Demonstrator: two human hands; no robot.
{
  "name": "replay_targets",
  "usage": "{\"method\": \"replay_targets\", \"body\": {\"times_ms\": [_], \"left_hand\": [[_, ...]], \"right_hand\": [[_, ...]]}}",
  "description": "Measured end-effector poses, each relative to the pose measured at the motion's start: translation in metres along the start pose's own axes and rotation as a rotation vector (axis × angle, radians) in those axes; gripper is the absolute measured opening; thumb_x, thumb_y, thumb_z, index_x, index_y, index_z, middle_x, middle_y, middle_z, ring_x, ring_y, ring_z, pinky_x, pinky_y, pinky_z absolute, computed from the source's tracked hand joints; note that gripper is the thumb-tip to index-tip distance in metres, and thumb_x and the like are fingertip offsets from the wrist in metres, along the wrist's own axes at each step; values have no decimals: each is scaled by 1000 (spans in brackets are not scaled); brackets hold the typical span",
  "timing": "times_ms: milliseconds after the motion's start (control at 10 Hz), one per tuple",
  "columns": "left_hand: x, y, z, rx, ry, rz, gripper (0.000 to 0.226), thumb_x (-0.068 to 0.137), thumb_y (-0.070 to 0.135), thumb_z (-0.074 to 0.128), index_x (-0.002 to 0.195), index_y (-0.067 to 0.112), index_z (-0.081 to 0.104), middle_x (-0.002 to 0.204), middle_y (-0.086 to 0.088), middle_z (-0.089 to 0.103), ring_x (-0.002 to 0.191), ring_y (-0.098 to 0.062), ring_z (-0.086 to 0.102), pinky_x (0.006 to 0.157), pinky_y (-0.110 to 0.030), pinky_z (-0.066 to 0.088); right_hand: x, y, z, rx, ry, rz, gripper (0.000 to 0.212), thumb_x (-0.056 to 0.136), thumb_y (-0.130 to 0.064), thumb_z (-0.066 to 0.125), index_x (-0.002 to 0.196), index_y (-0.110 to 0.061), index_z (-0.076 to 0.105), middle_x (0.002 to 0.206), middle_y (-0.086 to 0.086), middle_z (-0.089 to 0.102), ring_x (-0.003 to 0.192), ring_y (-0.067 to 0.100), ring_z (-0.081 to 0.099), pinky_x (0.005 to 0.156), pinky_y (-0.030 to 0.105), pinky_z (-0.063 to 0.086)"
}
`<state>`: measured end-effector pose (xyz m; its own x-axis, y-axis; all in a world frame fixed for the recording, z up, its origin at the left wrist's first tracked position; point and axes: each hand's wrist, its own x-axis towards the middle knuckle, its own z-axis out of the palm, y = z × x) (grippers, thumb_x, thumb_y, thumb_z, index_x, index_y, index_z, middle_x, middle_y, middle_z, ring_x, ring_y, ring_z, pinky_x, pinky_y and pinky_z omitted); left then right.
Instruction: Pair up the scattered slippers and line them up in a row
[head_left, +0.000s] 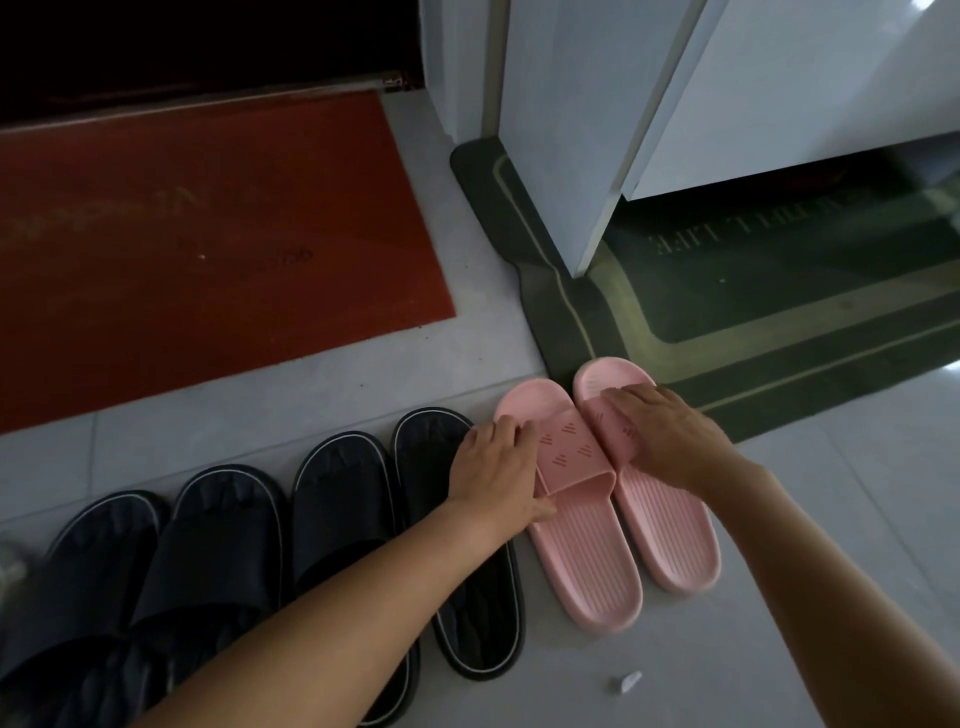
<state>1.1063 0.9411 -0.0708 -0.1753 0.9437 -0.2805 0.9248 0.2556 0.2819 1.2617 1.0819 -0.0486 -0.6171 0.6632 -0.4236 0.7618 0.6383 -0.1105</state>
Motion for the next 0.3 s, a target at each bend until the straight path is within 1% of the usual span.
{"method": "replay_targets", "body": {"times_ms": [100, 200, 300], "left_hand": [[-6, -3, -3, -8, -45, -18, 98, 72, 66, 61, 145, 14, 20, 142, -10, 34, 130, -31, 34, 115, -47, 20], [-27, -14, -20, -81, -75, 7, 103, 75, 69, 56, 149, 14, 11, 152, -8, 22, 139, -27, 22, 118, -46, 12], [-77, -51, -34, -144, -91, 59, 96, 80, 65, 51, 150, 18, 7, 157, -1, 10, 144, -18, 9, 119, -38, 7]], "right_hand": [[-2, -4, 6, -17, 6, 23, 67, 88, -23, 55, 146, -27, 21, 153, -2, 28, 141, 22, 27, 110, 46, 33], [-16, -20, -4, 38, -14, 20, 69, 85, -26, 58, 141, -38, 20, 154, -5, 22, 146, 23, 15, 110, 55, 33], [-55, -46, -16, 165, 11, -9, 86, 76, -40, 72, 142, -45, 17, 154, -13, 20, 146, 20, 17, 113, 53, 29]]}}
